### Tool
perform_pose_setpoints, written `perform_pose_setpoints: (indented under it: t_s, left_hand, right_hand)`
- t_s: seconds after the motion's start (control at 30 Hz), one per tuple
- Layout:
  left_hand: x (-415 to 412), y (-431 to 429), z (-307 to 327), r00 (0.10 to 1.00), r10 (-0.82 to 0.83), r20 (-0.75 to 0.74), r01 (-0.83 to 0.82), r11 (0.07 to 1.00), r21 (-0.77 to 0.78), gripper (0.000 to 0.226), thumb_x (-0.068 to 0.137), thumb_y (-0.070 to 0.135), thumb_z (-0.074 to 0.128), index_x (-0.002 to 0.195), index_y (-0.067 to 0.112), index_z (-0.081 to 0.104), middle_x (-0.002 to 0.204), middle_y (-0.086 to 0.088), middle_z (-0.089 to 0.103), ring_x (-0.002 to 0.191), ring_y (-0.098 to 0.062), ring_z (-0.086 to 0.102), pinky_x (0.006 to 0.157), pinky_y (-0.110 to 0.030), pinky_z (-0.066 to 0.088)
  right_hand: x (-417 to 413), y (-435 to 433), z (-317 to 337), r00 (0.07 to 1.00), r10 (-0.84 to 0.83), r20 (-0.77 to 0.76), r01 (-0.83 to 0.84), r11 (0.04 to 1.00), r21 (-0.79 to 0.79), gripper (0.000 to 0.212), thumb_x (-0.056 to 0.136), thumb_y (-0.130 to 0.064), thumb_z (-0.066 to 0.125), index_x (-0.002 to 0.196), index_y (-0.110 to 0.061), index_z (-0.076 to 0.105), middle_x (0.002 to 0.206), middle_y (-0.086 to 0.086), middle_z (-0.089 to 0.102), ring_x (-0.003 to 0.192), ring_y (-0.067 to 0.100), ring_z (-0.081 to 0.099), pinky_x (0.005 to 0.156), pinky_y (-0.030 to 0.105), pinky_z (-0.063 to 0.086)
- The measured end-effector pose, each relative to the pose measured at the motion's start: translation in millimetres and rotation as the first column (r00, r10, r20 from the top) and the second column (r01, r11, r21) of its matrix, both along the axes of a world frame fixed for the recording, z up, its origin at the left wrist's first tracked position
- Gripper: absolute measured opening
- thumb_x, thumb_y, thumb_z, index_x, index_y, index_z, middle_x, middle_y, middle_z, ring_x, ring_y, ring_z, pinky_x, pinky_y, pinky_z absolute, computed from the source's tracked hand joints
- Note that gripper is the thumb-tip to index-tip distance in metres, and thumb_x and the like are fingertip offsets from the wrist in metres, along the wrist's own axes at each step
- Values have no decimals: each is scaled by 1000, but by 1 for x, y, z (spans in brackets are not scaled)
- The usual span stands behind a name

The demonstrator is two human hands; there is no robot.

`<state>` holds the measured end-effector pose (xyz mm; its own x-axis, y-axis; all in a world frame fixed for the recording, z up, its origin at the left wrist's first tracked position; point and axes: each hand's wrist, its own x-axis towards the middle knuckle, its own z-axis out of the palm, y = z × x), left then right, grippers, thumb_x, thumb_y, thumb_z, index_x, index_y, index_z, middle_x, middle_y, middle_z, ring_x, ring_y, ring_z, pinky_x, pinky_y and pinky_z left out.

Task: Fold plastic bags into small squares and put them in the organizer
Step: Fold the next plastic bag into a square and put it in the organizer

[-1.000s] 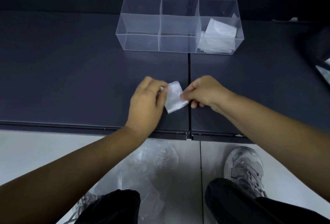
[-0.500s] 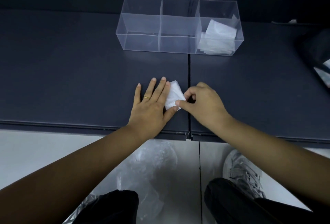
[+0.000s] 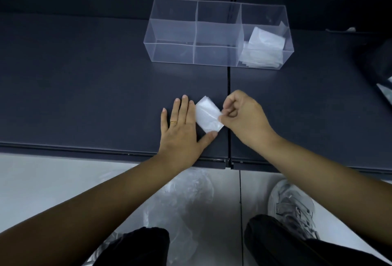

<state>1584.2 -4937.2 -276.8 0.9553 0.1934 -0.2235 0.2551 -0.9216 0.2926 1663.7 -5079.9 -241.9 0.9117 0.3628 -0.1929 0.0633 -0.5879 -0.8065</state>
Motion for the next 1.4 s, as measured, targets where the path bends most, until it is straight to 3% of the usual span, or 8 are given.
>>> perform_pose_setpoints:
  t_s: [0.17,0.33,0.5,0.67,0.77,1.13,1.27,1.4]
  left_hand:
    - [20,33,44,1000,6,-17,-16,748,-664,128,52,69,70,152,32,1,156,10,21,144,-5,15,115,-28,18]
    - [28,44,61,1000,5,14,9,538,-843,19,72,19,81,89,21,72,82,8,72,76,-2,64,70,-15,49]
    - [26,43,63,970,231,78,-36,451,-892,9,70,22,79,74,19,71,76,-2,73,71,-10,67,67,-20,54]
    - [24,63,57,907,399,136,-116,547,-829,9,77,17,78,71,21,73,77,-2,74,73,-9,68,76,-18,55]
    - [12,61,42,919,372,126,-154,636,-756,11,78,15,78,70,20,72,75,1,73,73,-10,68,74,-21,54]
    - [-20,51,15,956,102,276,10,926,-378,14,77,15,79,73,21,67,89,13,60,89,-11,53,90,-3,26]
    - [-30,57,8,967,4,257,59,970,-237,28,83,29,72,109,20,67,122,7,53,116,-15,45,99,-23,24]
    - [-45,75,5,971,-187,146,179,982,66,65,95,56,28,147,19,35,156,2,26,146,-15,17,119,-34,7]
  right_hand:
    - [6,-10,34,872,444,208,-419,895,-155,26,78,-6,73,84,-22,52,73,-13,60,66,2,54,62,15,44]
    - [14,-14,50,901,402,162,-404,915,-19,29,79,-14,77,96,-29,59,77,-10,65,68,4,58,67,15,47]
    - [33,-13,49,971,227,-68,-217,967,133,6,78,-20,77,78,-16,72,72,0,68,68,9,58,71,23,50]
    - [105,6,66,998,-44,-45,48,995,93,8,77,-24,79,79,-21,72,69,-17,69,64,-10,60,60,4,46]
    - [152,27,65,979,-201,-31,203,977,64,24,77,-25,79,94,-11,70,82,-7,64,75,2,59,63,13,45]
    - [174,58,26,914,-71,399,299,783,-546,20,81,-21,68,98,-12,68,104,7,69,101,29,60,91,32,36]
    - [166,52,36,903,-59,426,276,840,-467,24,79,-30,73,94,-16,60,104,6,67,101,27,60,89,33,35]
    - [113,44,53,805,-23,593,169,967,-190,25,84,-38,65,91,-15,57,89,-5,58,87,18,57,77,28,34]
